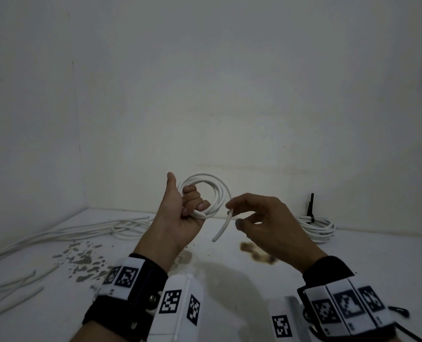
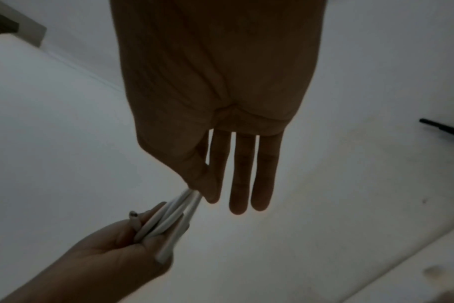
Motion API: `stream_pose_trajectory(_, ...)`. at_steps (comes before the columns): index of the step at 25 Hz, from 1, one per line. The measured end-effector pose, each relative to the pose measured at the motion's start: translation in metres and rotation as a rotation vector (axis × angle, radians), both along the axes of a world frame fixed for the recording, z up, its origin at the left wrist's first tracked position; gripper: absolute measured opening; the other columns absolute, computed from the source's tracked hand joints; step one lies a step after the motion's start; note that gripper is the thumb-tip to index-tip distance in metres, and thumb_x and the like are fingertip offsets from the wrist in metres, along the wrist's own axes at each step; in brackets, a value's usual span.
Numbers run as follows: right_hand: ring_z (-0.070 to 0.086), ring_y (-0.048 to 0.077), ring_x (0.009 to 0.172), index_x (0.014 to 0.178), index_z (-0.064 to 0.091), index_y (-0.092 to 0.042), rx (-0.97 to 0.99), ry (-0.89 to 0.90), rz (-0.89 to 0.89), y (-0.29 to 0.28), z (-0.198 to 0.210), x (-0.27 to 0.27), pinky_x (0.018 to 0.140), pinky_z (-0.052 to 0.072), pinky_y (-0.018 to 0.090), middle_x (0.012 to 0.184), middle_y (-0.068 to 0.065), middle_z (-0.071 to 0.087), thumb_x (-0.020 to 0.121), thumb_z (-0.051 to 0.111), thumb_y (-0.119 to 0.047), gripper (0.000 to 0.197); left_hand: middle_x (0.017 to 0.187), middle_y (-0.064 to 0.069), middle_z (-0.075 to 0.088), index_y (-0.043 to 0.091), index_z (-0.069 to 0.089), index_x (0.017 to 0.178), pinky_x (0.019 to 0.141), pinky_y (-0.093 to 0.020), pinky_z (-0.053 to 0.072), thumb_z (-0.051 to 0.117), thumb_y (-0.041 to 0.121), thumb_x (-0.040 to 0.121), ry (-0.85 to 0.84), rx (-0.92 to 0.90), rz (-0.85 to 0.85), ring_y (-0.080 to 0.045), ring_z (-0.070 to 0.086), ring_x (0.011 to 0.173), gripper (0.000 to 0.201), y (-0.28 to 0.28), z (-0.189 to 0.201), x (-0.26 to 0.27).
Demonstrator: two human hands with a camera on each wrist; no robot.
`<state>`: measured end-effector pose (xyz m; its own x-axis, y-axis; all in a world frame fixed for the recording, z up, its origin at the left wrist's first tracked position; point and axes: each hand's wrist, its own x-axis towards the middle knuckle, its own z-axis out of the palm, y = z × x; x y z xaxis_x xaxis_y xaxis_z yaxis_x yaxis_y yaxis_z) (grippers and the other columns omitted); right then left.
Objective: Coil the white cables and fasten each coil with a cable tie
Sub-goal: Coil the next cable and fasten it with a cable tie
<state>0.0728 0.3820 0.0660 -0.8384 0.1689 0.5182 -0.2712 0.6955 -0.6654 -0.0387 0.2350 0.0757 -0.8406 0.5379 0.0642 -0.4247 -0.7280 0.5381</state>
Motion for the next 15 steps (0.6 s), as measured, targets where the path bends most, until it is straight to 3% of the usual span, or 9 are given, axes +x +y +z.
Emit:
stream_pose_trajectory(2,0.072,0.008,0.076,0.103,0.072,-0.032,0.015,-0.030,0.011,0.004,-0.001,0.000,0.071,0.062,0.037,0.100,-0.016,0.075,0.081,0.076,-0.003,0.036,0.038,0.006,0.022,0.016,0.037,0.059,0.036,-0.018,0.031,0.036,0.063,0.096,0.005,0.003,-0.012,-0.007,0.020,0.027,0.059,-0.001,0.000,-0.001)
stream_pose_trajectory(5,0.072,0.004,0.077,0.104,0.074,-0.031,-0.015,0.006,0.002,0.006,-0.002,0.001,0.071,0.062,0.031,0.099,-0.016,0.075,0.075,0.087,-0.020,0.034,0.041,0.007,0.023,0.016,0.038,0.060,0.038,-0.019,0.030,0.040,0.060,0.096,0.044,-0.049,-0.020,-0.007,0.020,0.028,0.057,-0.002,0.001,-0.001)
stream_pose_trajectory(9,0.072,0.006,0.076,0.098,0.076,-0.034,-0.026,0.071,-0.044,0.009,0.005,0.004,0.055,0.055,0.021,0.102,-0.015,0.073,0.073,0.085,-0.036,0.026,0.043,0.007,0.022,0.017,0.040,0.065,0.040,-0.020,0.029,0.044,0.058,0.096,0.126,-0.132,-0.019,-0.007,0.019,0.030,0.051,-0.001,0.002,0.001)
stream_pose_trajectory(12,0.074,0.011,0.075,0.090,0.072,-0.033,-0.038,-0.021,0.002,0.007,0.010,0.008,0.070,0.062,0.032,0.110,-0.011,0.069,0.073,0.085,-0.039,0.022,0.045,0.007,0.021,0.018,0.042,0.064,0.039,-0.022,0.031,0.046,0.057,0.096,0.209,-0.245,0.003,-0.008,0.018,0.032,0.051,0.001,0.002,0.005)
stream_pose_trajectory(15,0.076,0.024,0.075,0.086,0.066,-0.016,-0.148,-0.109,0.107,0.005,0.011,0.009,0.077,0.062,0.043,0.099,0.000,0.074,0.074,0.085,-0.015,0.022,0.046,0.007,0.020,0.019,0.042,0.064,0.039,-0.023,0.030,0.047,0.053,0.096,0.275,-0.319,0.018,-0.009,0.016,0.033,0.048,0.005,0.003,0.011)
